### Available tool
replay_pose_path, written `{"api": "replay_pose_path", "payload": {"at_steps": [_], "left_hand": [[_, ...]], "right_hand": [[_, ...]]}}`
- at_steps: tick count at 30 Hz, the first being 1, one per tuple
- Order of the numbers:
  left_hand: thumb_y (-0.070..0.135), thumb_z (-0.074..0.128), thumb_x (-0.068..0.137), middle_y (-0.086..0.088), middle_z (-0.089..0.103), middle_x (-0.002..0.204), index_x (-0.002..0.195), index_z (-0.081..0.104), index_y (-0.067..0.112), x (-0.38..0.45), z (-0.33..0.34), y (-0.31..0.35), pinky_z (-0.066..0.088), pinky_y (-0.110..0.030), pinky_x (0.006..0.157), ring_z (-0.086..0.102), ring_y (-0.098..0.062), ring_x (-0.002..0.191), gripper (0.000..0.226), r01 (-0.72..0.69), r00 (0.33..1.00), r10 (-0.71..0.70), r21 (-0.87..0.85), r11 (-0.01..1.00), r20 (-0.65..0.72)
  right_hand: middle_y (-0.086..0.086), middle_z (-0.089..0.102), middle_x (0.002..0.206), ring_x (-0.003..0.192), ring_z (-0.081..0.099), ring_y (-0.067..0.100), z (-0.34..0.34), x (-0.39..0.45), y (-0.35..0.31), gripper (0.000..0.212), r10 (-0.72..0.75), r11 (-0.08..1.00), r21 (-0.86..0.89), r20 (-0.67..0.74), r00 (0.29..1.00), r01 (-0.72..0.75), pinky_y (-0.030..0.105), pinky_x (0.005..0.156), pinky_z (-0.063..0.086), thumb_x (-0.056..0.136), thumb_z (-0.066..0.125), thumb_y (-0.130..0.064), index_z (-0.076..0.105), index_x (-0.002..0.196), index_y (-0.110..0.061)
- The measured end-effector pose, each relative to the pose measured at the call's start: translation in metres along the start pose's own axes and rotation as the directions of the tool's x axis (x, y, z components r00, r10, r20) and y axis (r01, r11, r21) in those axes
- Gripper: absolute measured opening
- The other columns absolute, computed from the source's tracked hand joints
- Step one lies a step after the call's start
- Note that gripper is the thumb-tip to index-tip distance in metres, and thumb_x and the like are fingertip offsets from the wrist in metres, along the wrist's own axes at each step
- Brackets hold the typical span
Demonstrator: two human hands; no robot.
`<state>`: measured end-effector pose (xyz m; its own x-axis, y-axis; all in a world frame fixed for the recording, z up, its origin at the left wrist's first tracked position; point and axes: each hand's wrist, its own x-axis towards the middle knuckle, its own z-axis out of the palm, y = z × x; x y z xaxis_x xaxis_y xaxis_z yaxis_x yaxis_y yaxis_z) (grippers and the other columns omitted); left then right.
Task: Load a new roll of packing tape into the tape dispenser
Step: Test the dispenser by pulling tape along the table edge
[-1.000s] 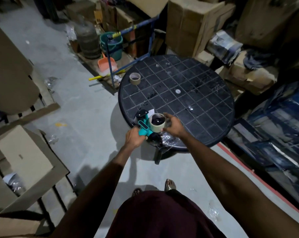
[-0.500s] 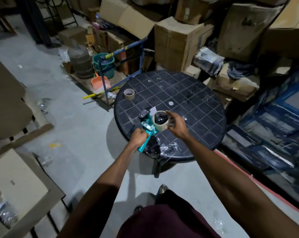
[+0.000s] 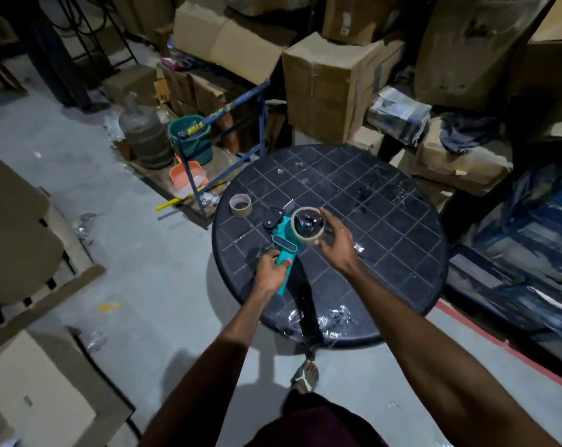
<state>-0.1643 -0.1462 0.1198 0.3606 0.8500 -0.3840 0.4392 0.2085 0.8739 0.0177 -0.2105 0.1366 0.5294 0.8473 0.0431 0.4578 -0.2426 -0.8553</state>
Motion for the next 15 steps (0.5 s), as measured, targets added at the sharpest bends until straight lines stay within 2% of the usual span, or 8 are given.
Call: {"api": "replay_pose_path", "payload": {"at_steps": [2, 5, 9, 11, 15], "left_hand": [[0.012, 0.07, 0.088, -0.009, 0.072, 0.099, 0.098, 0.062, 0.021, 0.019, 0.006, 0.007, 0.057, -0.049, 0.089, 0.07, -0.031, 0.091, 0.015, -0.004, 1.0, 0.004, 0.008, 1.0, 0.0], [0.011, 0.069, 0.09, -0.006, 0.07, 0.097, 0.103, 0.061, 0.018, 0.041, 0.019, 0.022, 0.057, -0.042, 0.088, 0.068, -0.027, 0.088, 0.017, 0.002, 1.0, -0.002, -0.008, 1.0, -0.002], [0.011, 0.068, 0.09, -0.013, 0.073, 0.099, 0.1, 0.059, 0.024, 0.072, 0.038, 0.03, 0.057, -0.049, 0.088, 0.07, -0.033, 0.091, 0.019, -0.033, 0.999, 0.032, 0.025, 0.999, 0.04], [0.015, 0.067, 0.088, -0.012, 0.074, 0.097, 0.099, 0.06, 0.027, 0.087, 0.045, 0.033, 0.057, -0.05, 0.087, 0.071, -0.034, 0.09, 0.018, -0.046, 0.997, 0.042, 0.065, 0.997, 0.061], [0.017, 0.066, 0.09, -0.009, 0.073, 0.099, 0.108, 0.066, 0.017, 0.12, 0.058, 0.041, 0.057, -0.046, 0.087, 0.07, -0.031, 0.09, 0.018, -0.094, 0.986, 0.078, 0.104, 0.99, 0.147]], "right_hand": [[-0.001, 0.049, 0.148, 0.132, 0.05, 0.008, 0.005, 0.02, 0.005, 0.083, -0.004, 1.0, 0.01, -0.061, 0.998, 0.005, 0.032, 0.113, 0.043, 0.08, 0.072, 0.006, 0.041, 0.152, -0.022], [0.0, 0.048, 0.142, 0.129, 0.052, 0.011, 0.009, 0.044, 0.011, 0.075, 0.073, 0.992, 0.115, -0.114, 0.991, -0.06, 0.032, 0.109, 0.047, 0.083, 0.072, 0.004, 0.045, 0.149, -0.019], [0.003, 0.052, 0.139, 0.127, 0.054, 0.017, 0.005, 0.071, 0.019, 0.071, 0.121, 0.983, 0.162, -0.214, 0.969, -0.087, 0.032, 0.1, 0.053, 0.08, 0.075, 0.004, 0.052, 0.144, -0.018], [0.004, 0.054, 0.137, 0.124, 0.057, 0.017, 0.003, 0.08, 0.024, 0.07, 0.16, 0.978, 0.173, -0.273, 0.949, -0.115, 0.027, 0.095, 0.054, 0.079, 0.074, 0.006, 0.053, 0.142, -0.016], [0.0, 0.052, 0.137, 0.122, 0.057, 0.013, 0.004, 0.104, 0.037, 0.072, 0.25, 0.957, 0.227, -0.318, 0.915, -0.183, 0.025, 0.098, 0.053, 0.079, 0.072, 0.01, 0.052, 0.143, -0.017]]}}
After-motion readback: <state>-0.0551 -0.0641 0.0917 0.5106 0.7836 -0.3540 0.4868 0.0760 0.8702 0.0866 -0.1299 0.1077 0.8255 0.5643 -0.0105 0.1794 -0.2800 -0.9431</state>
